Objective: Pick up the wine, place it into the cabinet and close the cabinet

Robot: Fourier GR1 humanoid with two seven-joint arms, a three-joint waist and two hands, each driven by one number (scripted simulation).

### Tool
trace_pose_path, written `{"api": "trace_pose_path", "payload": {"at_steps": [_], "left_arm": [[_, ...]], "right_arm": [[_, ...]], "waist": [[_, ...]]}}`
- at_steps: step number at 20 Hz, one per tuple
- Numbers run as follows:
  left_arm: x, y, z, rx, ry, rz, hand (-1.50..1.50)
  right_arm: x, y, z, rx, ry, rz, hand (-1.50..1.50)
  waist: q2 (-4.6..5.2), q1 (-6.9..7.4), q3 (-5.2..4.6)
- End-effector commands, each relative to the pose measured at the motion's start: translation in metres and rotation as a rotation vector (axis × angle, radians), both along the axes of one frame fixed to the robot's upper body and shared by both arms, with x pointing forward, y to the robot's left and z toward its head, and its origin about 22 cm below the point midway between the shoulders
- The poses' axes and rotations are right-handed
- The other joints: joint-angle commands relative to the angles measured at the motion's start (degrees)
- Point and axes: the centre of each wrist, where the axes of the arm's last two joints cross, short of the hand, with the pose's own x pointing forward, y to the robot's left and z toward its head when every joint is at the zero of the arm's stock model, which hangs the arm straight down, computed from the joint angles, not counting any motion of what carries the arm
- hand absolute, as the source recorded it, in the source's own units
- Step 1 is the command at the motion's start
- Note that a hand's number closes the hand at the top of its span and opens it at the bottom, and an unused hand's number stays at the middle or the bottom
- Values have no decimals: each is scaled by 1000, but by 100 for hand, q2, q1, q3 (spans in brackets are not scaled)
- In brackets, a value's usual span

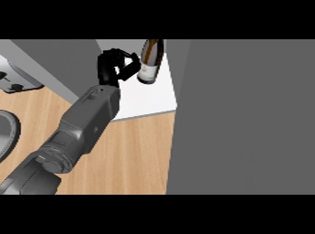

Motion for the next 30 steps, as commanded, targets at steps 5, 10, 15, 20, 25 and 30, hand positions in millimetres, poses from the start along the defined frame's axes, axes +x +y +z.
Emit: {"api": "trace_pose_path", "payload": {"at_steps": [5, 10, 15, 20, 25, 30], "left_arm": [[-6, 22, -14, 136, 40, 91, 150], [-5, 40, -14, 201, 63, 115, 150], [-5, 45, -14, 158, 70, 59, -150], [-7, 56, -18, 146, 98, 71, -150], [-3, 48, -11, 136, 76, 51, -150], [-2, 54, -10, 189, 39, -29, -150]], "right_arm": [[-6, 1, 3, 2, -15, 21, -150], [-6, 3, 5, -19, -34, 27, -150], [-2, 3, 4, -1, -19, 25, -150], [-6, 1, 1, -1, -15, 25, -150], [-4, 2, 2, 12, -20, 21, -150], [-4, 0, 2, 1, -21, 26, -150]], "waist": [[34, -27, -18], [60, -36, -21], [85, -22, -29], [70, -33, -22], [44, 13, -22], [-2, 104, -14]]}}
